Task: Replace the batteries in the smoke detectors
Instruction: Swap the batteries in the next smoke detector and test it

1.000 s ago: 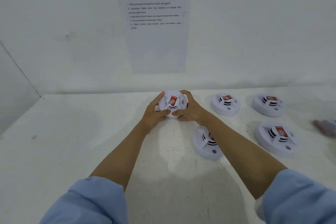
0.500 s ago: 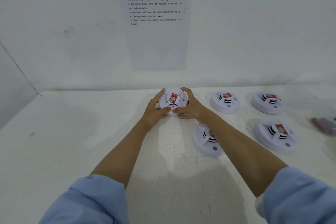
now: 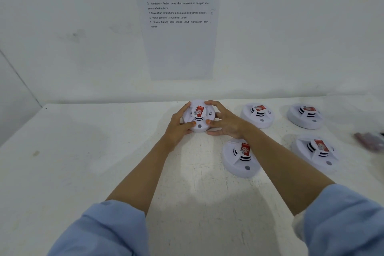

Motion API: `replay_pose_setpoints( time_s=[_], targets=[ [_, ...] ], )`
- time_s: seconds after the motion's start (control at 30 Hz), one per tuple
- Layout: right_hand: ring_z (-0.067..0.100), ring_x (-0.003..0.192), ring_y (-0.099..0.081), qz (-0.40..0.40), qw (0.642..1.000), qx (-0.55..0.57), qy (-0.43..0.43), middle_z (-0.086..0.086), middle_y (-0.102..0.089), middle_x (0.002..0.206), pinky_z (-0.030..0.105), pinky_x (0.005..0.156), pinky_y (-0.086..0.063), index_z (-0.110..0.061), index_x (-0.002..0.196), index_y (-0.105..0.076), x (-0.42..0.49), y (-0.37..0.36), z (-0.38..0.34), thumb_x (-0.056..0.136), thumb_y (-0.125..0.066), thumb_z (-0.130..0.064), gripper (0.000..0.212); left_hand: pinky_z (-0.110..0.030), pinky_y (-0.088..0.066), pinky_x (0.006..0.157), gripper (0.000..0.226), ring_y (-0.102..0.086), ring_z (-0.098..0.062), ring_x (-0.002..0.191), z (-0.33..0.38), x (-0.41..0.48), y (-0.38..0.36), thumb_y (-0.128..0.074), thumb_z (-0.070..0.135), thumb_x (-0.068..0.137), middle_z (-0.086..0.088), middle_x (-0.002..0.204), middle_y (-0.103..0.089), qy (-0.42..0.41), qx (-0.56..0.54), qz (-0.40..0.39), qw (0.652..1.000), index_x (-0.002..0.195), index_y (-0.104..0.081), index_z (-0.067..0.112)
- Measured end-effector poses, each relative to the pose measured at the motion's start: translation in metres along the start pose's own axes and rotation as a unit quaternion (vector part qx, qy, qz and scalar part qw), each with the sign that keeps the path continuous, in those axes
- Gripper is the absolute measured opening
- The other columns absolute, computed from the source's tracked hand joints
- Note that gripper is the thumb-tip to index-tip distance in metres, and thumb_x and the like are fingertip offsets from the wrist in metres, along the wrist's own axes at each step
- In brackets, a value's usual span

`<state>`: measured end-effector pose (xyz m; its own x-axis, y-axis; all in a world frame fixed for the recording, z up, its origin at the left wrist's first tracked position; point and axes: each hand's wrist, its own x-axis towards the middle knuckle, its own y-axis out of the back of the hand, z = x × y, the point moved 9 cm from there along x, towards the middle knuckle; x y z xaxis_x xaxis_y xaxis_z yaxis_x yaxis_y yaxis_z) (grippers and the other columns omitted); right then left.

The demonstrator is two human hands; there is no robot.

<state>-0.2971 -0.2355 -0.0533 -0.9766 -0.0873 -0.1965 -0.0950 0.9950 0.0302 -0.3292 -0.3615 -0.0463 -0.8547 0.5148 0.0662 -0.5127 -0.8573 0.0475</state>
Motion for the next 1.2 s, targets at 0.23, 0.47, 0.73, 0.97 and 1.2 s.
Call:
replay_pose_setpoints(
  time_s=[0.23, 0.47, 0.73, 0.97, 1.2],
  targets=[
    [0.026, 0.101, -0.06, 0.005, 1.0, -0.012, -0.001, 0.013, -0.049, 0.129, 0.038, 0.088, -0.054, -0.035, 0.129, -0.038, 0.0013, -0.0006, -0.0005, 0.086, -0.062, -0.008, 0.055, -0.014, -0.054, 0.067, 0.058, -0.055, 0.0, 0.093, 0.0007, -0.0014, 0.0001, -0.051, -0.004, 0.09, 0.007, 0.116, -0.049, -0.001, -0.013, 0.003, 1.0, 0.141, -0.032, 0.015],
    [0.025, 0.099, -0.061, 0.009, 1.0, -0.015, 0.007, 0.012, -0.05, 0.128, 0.038, 0.088, -0.054, -0.035, 0.127, -0.039, 0.0002, -0.0005, -0.0001, 0.086, -0.062, -0.009, 0.054, -0.013, -0.054, 0.067, 0.057, -0.055, -0.004, 0.097, 0.0025, -0.0022, 0.0005, -0.051, -0.004, 0.09, 0.004, 0.12, -0.047, -0.007, -0.006, 0.01, 1.0, 0.141, -0.034, 0.014],
    [0.022, 0.099, -0.06, 0.013, 1.0, -0.021, 0.012, 0.011, -0.049, 0.127, 0.037, 0.088, -0.053, -0.036, 0.127, -0.038, -0.0003, -0.0006, -0.001, 0.087, -0.062, -0.009, 0.054, -0.015, -0.054, 0.067, 0.055, -0.056, 0.001, 0.093, 0.0043, -0.0025, -0.0014, -0.05, -0.006, 0.09, 0.017, 0.107, -0.052, -0.018, -0.005, 0.008, 1.0, 0.139, -0.035, 0.014],
    [0.022, 0.101, -0.06, 0.01, 1.0, -0.018, 0.013, 0.012, -0.049, 0.129, 0.038, 0.089, -0.053, -0.034, 0.129, -0.037, 0.0001, -0.0006, 0.0002, 0.086, -0.062, -0.009, 0.055, -0.015, -0.055, 0.068, 0.053, -0.055, -0.001, 0.094, 0.0015, -0.0008, 0.0004, -0.051, -0.004, 0.09, 0.012, 0.111, -0.051, -0.016, -0.011, 0.015, 1.0, 0.137, -0.037, 0.014],
    [0.022, 0.101, -0.061, 0.009, 1.0, -0.021, 0.014, 0.013, -0.049, 0.13, 0.037, 0.087, -0.054, -0.036, 0.128, -0.038, 0.0004, 0.0, 0.0001, 0.086, -0.063, -0.009, 0.055, -0.015, -0.055, 0.067, 0.056, -0.051, -0.012, 0.105, -0.0043, 0.003, 0.003, -0.053, -0.003, 0.089, 0.002, 0.126, -0.044, -0.01, -0.015, 0.02, 1.0, 0.139, -0.036, 0.016]
  ],
)
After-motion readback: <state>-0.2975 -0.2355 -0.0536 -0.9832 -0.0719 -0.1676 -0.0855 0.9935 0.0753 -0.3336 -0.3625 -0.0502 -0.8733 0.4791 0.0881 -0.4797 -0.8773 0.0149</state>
